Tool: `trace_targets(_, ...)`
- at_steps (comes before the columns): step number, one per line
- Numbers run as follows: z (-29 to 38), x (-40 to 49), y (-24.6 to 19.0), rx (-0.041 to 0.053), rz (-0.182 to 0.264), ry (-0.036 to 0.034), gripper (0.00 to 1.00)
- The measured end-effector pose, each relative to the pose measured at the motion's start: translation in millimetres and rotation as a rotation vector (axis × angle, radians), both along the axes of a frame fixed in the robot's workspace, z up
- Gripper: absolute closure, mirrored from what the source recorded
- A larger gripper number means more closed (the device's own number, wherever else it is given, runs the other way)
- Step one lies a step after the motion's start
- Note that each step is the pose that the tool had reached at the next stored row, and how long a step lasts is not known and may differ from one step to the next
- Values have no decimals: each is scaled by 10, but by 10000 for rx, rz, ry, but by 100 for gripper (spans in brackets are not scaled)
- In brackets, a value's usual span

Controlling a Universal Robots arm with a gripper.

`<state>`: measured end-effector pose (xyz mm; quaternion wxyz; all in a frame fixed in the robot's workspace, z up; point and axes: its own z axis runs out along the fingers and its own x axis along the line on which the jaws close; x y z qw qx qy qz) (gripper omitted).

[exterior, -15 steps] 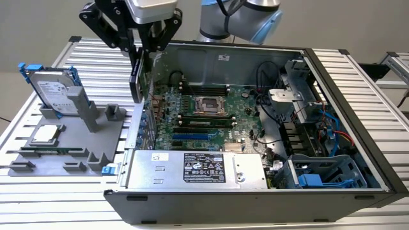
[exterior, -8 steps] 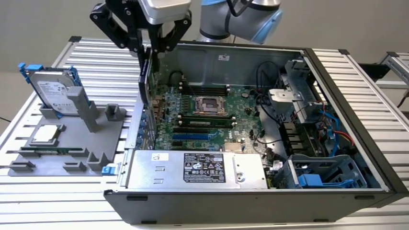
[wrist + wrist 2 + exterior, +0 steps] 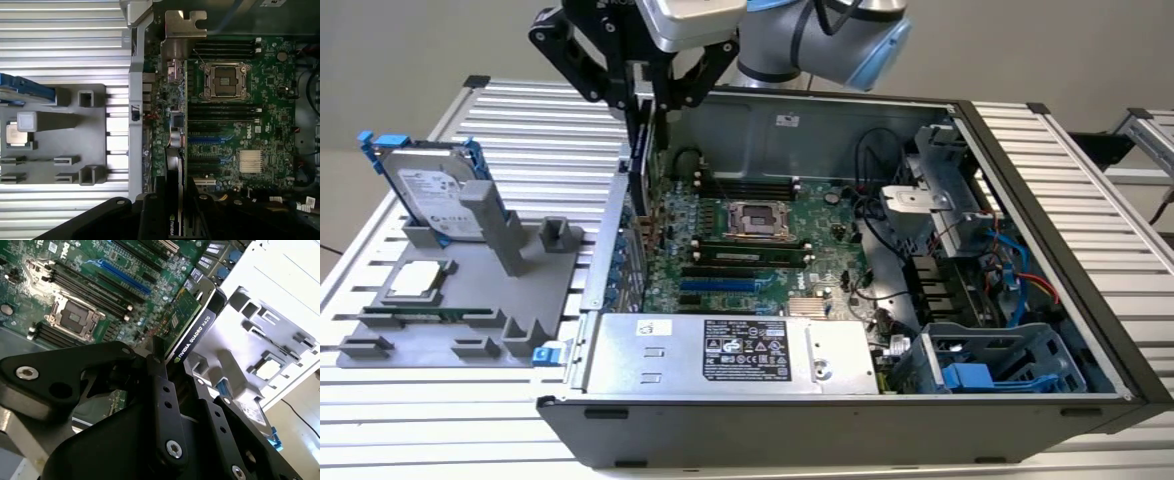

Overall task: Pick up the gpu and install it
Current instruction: 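Pick up the gpu and move the gpu toward the slot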

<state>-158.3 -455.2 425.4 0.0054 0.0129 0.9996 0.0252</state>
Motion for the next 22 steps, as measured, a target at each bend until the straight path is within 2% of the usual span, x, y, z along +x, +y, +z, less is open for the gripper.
trace_targets(22,0,386,0,0,0,5,100)
